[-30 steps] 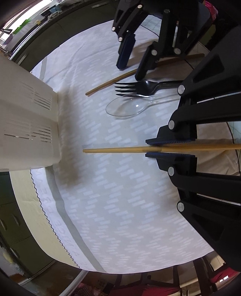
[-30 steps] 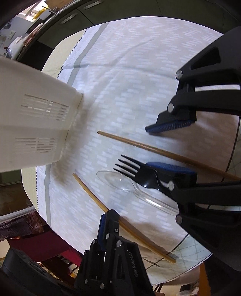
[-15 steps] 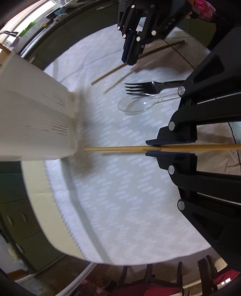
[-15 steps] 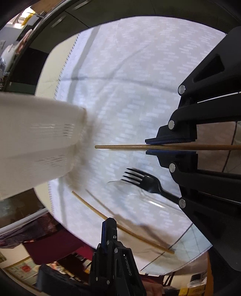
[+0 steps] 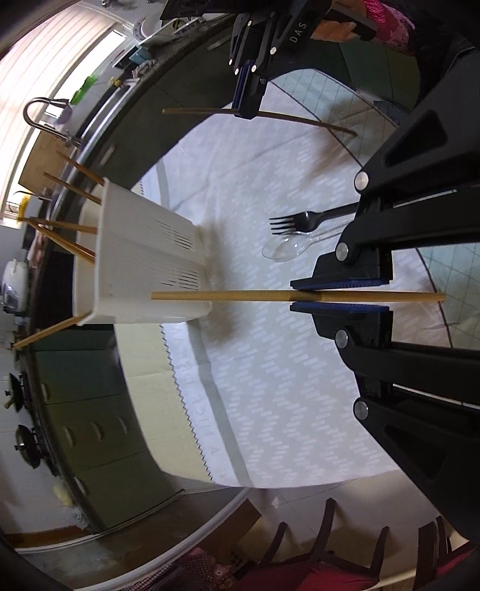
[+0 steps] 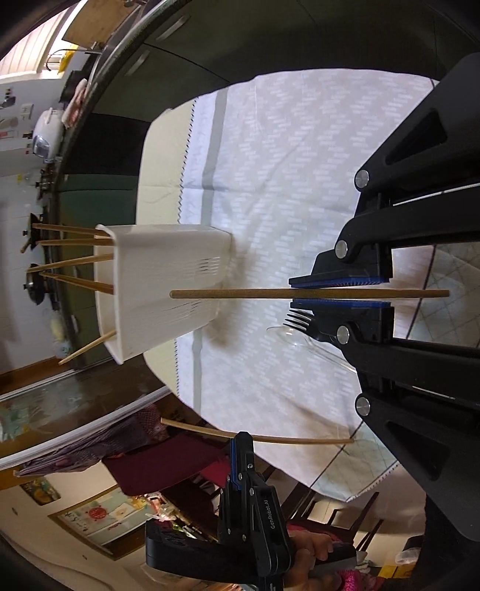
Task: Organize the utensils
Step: 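Raise both chopsticks upright and carry them over the white holder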
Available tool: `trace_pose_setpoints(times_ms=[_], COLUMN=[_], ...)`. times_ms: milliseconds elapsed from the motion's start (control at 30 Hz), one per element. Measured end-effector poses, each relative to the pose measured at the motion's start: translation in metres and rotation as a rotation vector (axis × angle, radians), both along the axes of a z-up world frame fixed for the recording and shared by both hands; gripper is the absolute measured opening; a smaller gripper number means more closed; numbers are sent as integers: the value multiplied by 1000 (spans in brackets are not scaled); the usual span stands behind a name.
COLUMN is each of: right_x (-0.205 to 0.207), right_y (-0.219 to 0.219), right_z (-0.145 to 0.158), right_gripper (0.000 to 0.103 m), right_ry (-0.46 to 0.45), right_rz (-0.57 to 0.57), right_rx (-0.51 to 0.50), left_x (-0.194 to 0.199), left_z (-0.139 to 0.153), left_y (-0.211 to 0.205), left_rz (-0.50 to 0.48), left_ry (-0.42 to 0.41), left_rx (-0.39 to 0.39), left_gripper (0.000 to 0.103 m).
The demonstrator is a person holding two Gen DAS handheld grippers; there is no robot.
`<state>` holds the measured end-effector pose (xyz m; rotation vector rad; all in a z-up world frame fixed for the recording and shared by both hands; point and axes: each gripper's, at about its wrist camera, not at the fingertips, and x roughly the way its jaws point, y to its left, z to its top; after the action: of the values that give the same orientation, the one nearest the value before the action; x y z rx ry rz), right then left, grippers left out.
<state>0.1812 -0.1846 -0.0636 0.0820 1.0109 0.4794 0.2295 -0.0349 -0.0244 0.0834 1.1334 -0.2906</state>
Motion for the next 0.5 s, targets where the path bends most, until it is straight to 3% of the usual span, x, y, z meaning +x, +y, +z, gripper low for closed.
trace_pose_setpoints(times_ms=[233,500], right_x=[-17,-21], right_y=[-7,-8], right_z=[20,26], right_gripper=[7,7], right_ry=[-50,-68], right_rz=[-2,-2], right_rx=[20,25], left_x=[-17,-25], left_z=[22,27], left_y=[3,-1], left_rz=[0,-15], left_ry=[-56,-67], left_rx=[-14,-23], left_gripper=[6,6])
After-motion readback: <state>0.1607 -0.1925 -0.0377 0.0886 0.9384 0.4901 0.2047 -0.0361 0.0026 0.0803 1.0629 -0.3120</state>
